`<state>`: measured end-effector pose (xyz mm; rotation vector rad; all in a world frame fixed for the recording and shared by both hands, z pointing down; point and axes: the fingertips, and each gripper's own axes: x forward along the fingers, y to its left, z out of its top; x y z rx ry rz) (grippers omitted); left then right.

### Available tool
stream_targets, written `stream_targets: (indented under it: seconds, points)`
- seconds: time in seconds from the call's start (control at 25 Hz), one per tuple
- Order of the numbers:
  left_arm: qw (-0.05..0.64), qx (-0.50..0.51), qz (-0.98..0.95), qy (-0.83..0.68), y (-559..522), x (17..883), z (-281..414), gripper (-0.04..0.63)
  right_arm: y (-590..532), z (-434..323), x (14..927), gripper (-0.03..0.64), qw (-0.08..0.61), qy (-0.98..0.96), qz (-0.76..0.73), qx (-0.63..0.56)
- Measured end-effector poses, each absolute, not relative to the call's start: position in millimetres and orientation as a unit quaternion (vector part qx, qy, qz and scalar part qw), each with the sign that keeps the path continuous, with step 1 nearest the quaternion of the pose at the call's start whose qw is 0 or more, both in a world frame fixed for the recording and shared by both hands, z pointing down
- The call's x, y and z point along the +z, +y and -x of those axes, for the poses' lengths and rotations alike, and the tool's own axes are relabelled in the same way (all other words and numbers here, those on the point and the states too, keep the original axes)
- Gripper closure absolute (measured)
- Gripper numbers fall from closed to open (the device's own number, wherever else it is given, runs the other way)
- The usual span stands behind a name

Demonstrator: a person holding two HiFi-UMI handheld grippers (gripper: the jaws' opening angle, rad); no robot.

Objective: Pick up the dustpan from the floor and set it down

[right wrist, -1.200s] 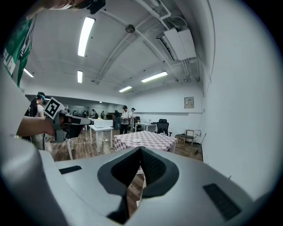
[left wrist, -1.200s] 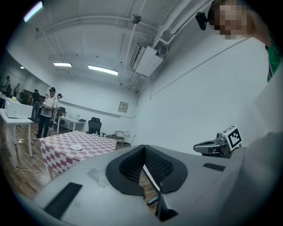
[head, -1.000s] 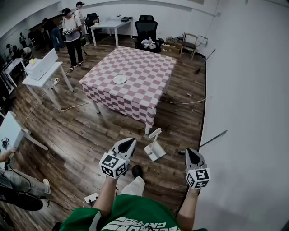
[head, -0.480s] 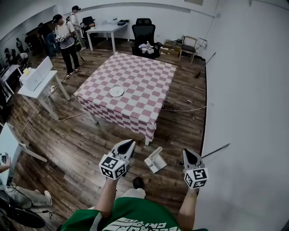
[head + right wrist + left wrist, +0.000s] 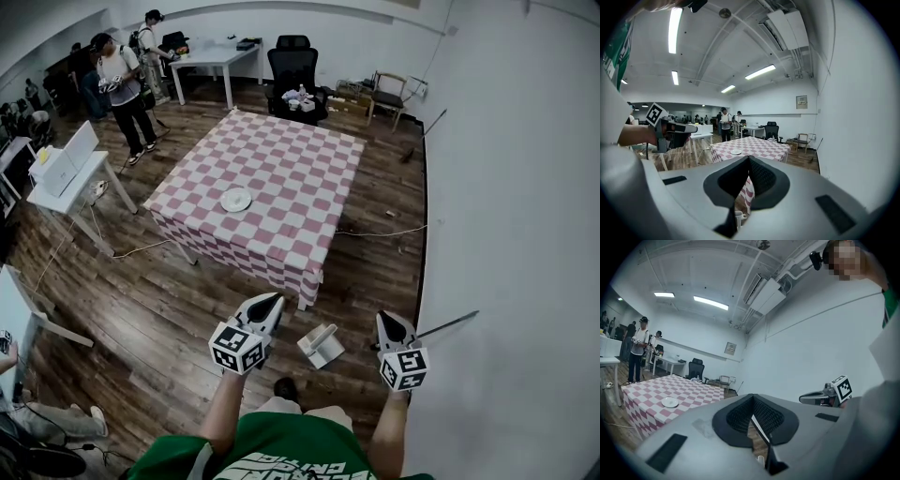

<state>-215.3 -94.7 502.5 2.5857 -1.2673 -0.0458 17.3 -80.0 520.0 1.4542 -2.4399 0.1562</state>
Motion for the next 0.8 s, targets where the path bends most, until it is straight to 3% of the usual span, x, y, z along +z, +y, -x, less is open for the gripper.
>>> stream_targets:
  seconds: [0.8]
  points:
    - [0.116,0.008,-0.867,-0.485,-144,518,163,0.592,-170,-61,517,0.609,0.133,-0.891,-0.430,0.054]
